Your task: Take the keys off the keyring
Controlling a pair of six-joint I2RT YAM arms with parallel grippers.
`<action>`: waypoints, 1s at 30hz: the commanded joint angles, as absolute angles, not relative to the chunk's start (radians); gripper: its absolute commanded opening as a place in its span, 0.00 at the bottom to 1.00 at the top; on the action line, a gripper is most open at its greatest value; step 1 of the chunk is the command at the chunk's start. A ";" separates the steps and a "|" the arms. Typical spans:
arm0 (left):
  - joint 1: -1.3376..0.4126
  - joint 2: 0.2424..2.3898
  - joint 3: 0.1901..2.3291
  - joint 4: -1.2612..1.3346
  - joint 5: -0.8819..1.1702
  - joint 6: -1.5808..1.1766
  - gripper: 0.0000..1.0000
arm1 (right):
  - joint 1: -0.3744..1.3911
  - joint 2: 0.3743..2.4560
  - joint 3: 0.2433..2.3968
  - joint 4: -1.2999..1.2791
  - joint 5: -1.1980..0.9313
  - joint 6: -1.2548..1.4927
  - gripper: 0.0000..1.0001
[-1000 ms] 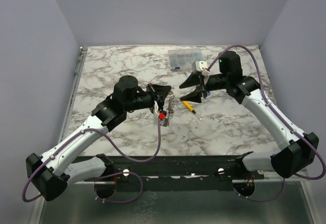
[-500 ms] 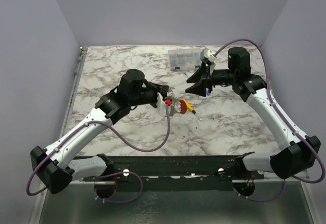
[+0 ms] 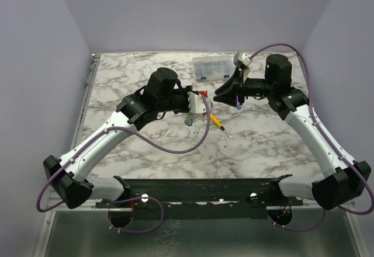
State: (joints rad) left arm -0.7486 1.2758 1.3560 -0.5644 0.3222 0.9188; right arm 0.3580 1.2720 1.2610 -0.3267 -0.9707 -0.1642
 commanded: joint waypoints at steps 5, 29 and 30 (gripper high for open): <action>-0.772 1.367 1.500 -0.637 0.216 0.650 0.00 | 0.354 1.259 1.193 -0.203 -0.949 -0.023 0.38; -0.788 1.444 1.594 -0.647 0.198 0.522 0.00 | 0.425 1.315 1.149 -0.077 -0.924 0.043 0.43; -0.787 1.445 1.595 -0.647 0.199 0.522 0.00 | 0.428 1.317 1.145 -0.077 -0.921 0.043 0.43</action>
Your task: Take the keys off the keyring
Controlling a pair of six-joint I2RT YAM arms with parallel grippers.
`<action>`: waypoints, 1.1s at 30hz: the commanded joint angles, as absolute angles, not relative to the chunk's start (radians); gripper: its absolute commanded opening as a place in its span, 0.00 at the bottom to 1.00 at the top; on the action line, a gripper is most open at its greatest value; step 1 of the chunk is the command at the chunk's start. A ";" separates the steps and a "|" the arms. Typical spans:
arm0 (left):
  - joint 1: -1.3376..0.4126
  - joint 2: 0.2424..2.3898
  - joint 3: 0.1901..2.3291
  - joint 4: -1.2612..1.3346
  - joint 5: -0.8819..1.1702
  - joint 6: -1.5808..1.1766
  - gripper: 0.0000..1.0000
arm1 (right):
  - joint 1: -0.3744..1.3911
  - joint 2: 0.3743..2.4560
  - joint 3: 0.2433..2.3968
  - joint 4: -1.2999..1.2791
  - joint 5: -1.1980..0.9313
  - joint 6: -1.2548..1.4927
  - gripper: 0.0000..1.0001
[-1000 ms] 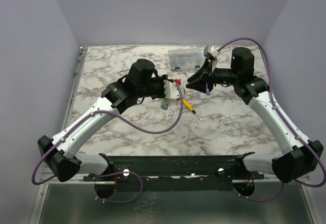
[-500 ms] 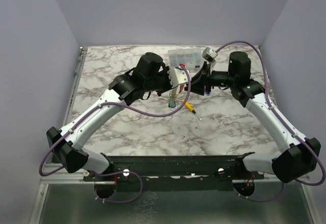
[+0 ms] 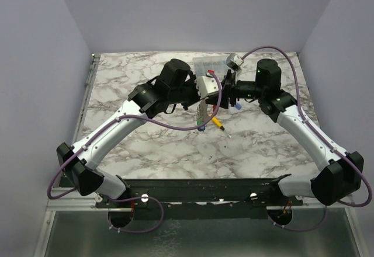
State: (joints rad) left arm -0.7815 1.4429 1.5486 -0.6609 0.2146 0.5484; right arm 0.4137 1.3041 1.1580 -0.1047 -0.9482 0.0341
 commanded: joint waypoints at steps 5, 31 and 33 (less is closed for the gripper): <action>-0.790 1.441 1.592 -0.646 0.204 0.522 0.00 | 0.437 1.320 1.130 -0.035 -0.910 0.061 0.44; -0.779 1.423 1.564 -0.637 0.144 0.526 0.00 | 0.440 1.305 1.123 -0.088 -0.893 -0.076 0.01; -0.764 1.426 1.561 -0.635 0.140 0.517 0.00 | 0.440 1.288 1.110 -0.089 -0.897 -0.104 0.01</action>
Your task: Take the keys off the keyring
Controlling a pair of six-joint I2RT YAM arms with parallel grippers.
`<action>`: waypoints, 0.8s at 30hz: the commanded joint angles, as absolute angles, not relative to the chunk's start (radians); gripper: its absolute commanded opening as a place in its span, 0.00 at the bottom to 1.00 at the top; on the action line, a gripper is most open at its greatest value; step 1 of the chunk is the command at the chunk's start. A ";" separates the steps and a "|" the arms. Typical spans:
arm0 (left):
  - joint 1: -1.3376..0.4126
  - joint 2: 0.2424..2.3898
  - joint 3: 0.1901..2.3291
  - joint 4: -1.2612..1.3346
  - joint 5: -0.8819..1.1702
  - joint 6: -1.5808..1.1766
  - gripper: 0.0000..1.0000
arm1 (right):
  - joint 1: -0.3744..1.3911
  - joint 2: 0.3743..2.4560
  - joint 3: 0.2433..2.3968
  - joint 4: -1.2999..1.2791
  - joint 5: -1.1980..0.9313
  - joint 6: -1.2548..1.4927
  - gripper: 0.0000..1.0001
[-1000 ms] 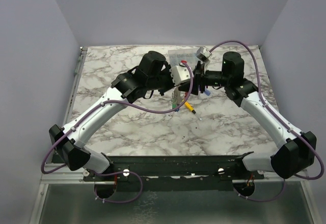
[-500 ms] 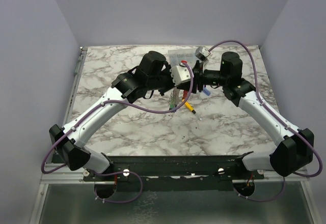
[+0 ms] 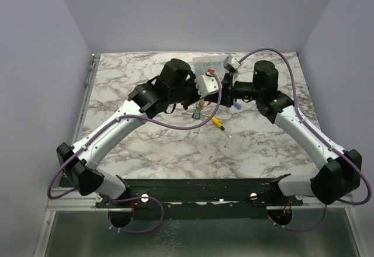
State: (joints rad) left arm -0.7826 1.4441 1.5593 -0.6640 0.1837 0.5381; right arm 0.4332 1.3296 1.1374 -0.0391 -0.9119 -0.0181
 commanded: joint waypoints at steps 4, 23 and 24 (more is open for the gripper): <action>-0.723 1.439 1.563 -0.628 0.141 0.495 0.00 | 0.440 1.254 1.079 -0.084 -0.915 -0.167 0.01; -0.712 1.385 1.497 -0.576 0.276 0.625 0.00 | 0.440 1.244 1.121 -0.145 -0.914 -0.229 0.31; -0.712 1.387 1.500 -0.575 0.276 0.623 0.00 | 0.439 1.251 1.130 -0.134 -0.915 -0.195 0.34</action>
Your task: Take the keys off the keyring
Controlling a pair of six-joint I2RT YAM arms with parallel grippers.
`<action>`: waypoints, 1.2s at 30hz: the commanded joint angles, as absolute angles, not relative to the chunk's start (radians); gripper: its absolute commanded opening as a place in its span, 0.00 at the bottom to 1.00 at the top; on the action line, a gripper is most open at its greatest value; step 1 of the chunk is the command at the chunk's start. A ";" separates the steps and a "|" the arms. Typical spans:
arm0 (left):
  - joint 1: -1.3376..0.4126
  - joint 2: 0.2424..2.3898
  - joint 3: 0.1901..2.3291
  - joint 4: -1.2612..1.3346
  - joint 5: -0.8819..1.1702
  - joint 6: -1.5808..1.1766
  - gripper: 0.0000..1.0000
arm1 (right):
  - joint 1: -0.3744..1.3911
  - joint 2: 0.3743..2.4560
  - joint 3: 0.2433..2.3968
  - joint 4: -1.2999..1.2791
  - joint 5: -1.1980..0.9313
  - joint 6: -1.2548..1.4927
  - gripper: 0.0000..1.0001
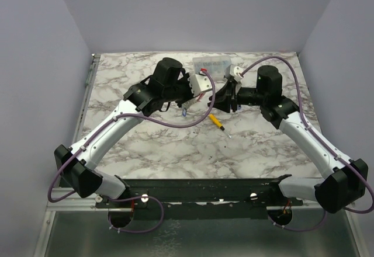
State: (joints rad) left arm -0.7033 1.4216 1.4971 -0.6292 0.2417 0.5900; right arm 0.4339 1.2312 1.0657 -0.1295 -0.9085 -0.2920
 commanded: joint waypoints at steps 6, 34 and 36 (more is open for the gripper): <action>-0.720 1.399 1.514 -0.575 0.282 0.619 0.00 | 0.440 1.301 1.168 -0.100 -0.959 -0.038 0.36; -0.778 1.392 1.502 -0.557 0.301 0.642 0.00 | 0.449 1.372 1.196 -0.030 -0.874 0.156 0.42; -0.782 1.390 1.500 -0.557 0.301 0.648 0.00 | 0.449 1.376 1.199 -0.032 -0.871 0.158 0.41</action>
State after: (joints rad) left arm -0.7689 1.4193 1.4971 -0.5919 0.2592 0.6285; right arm 0.4442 1.3617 1.1606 -0.0486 -0.9070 0.1398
